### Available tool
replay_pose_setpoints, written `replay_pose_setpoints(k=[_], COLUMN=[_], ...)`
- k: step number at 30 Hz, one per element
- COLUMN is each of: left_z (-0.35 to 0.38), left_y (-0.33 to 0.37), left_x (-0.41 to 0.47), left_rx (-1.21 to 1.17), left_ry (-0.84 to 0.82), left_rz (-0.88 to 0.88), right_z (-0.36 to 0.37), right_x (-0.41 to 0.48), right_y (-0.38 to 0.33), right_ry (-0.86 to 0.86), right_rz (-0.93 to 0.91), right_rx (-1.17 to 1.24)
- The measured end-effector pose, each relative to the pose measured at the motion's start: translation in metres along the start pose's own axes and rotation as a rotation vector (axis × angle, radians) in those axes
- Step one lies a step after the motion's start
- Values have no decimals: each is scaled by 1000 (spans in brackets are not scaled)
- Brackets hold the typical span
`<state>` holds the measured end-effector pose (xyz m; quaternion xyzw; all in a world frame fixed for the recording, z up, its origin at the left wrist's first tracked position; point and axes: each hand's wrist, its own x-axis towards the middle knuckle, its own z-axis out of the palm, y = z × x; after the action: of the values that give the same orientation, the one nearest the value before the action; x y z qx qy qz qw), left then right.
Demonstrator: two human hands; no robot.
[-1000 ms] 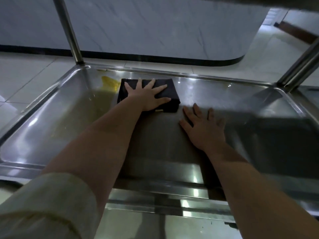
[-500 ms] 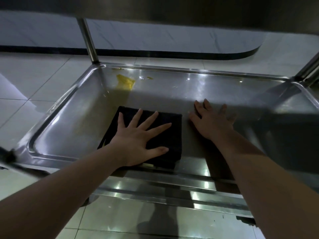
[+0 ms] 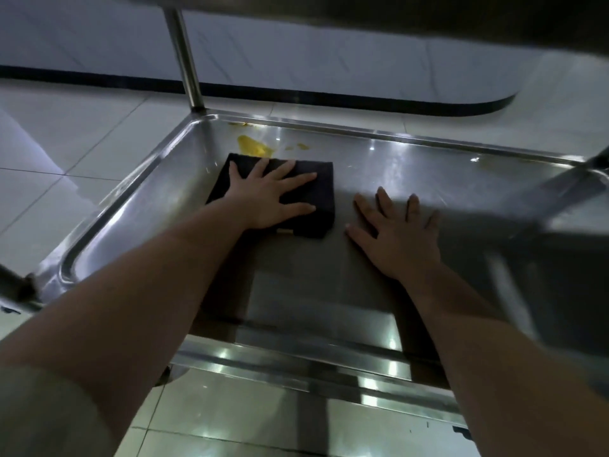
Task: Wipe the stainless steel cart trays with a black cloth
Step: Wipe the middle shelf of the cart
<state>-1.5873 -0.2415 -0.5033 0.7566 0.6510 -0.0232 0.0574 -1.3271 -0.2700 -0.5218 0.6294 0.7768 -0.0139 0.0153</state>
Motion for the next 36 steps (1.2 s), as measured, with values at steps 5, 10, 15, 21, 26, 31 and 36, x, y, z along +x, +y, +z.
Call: replay_pose_setpoints(k=[5, 10, 15, 21, 26, 31, 36], left_z=[-7, -7, 8, 3, 4, 8, -3], left_y=[4, 18, 4, -27, -21, -39, -77], left_x=[45, 4, -121, -166, -169, -148, -65], left_rx=[25, 39, -8, 2, 1, -79, 4], left_ry=[2, -57, -65, -65, -65, -24, -22], left_rz=[-50, -24, 220, 116, 110, 2, -143], right_z=[-1, -3, -4, -6, -22, -12, -6], right_x=[3, 3, 1, 2, 32, 31, 29], right_y=[0, 3, 4, -1, -71, -104, -104], right_ry=[-9, -18, -14, -33, -52, 18, 60], right_rz=[12, 6, 11, 85, -78, -136, -134], right_rx=[10, 35, 60, 11, -33, 38, -7])
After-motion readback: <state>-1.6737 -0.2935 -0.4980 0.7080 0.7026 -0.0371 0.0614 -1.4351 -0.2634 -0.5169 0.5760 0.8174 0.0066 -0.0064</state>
